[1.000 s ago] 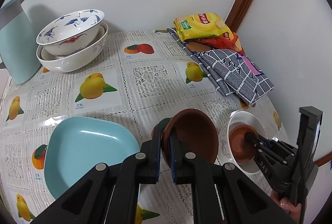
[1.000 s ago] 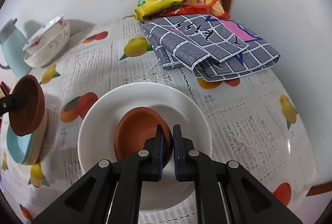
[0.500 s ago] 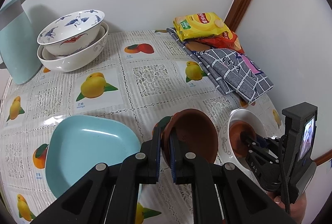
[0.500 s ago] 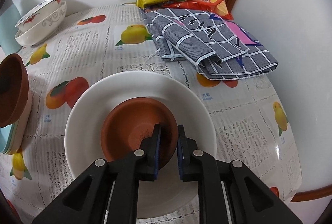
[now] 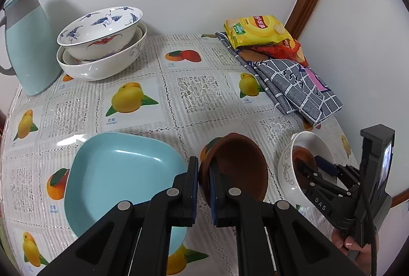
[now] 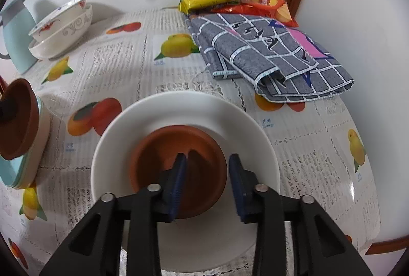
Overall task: Organize plates and bowls
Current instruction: 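Lower the brown bowl into the white bowl and open the right gripper, then lower the left gripper's brown bowl into the white bowl and open it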
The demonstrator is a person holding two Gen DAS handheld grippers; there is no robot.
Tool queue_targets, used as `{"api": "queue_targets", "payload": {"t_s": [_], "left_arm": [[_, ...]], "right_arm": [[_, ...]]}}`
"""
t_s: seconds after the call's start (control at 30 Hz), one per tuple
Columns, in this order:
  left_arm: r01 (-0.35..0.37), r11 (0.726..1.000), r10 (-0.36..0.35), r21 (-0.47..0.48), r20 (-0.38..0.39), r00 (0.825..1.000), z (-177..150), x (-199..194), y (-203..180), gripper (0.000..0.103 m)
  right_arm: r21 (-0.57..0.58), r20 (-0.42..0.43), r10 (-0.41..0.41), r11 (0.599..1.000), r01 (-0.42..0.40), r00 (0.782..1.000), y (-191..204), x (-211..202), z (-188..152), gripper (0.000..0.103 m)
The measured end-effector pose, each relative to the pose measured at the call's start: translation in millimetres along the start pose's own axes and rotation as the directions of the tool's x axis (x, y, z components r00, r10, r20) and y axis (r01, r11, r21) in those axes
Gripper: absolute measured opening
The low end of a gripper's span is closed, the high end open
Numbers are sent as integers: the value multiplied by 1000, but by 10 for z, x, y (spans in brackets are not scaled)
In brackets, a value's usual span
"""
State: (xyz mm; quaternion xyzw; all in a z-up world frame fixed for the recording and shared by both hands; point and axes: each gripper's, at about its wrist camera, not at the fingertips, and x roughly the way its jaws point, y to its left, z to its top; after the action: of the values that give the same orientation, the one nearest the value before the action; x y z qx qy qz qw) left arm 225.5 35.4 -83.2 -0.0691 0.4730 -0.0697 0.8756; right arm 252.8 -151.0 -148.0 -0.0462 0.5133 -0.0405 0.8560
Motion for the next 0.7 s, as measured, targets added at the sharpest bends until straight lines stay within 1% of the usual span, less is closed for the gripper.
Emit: {"api": "queue_targets", "payload": {"t_s": [0.07,0.1,0.23,0.33,0.5,0.63,0.7], "left_arm": [[1,1000,-1,2,2,1000,-7,-18,-17,8],[1,1000,-1,2,2,1000,-9,-23,-25,8],[5,1000,-5,0,0,1000,-21,-40,-70,8],[7,1000,-7,3,4,1000,-27,-63,-128,8],[22,1000,-22,21,6,1000,-40,-90,-322,8],[46,998,-46,33,-1,999,-46,-84,-491,8],[47,998,-46,37,-3,999,-45,-87,-558,8]], "right_arm": [[8,17,8,1000,-8,1000,-13,-45,1,49],[11,24,14,1000,-14,1000,-23,-67,-1,50],[39,47,53,998,-55,997,-90,-156,-16,51],[70,80,81,994,-86,993,-192,-285,-40,51],[103,134,85,990,-99,987,-400,-541,-106,51],[119,161,69,989,-89,985,-567,-699,-194,52],[135,171,66,987,-89,983,-684,-779,-254,52]]}}
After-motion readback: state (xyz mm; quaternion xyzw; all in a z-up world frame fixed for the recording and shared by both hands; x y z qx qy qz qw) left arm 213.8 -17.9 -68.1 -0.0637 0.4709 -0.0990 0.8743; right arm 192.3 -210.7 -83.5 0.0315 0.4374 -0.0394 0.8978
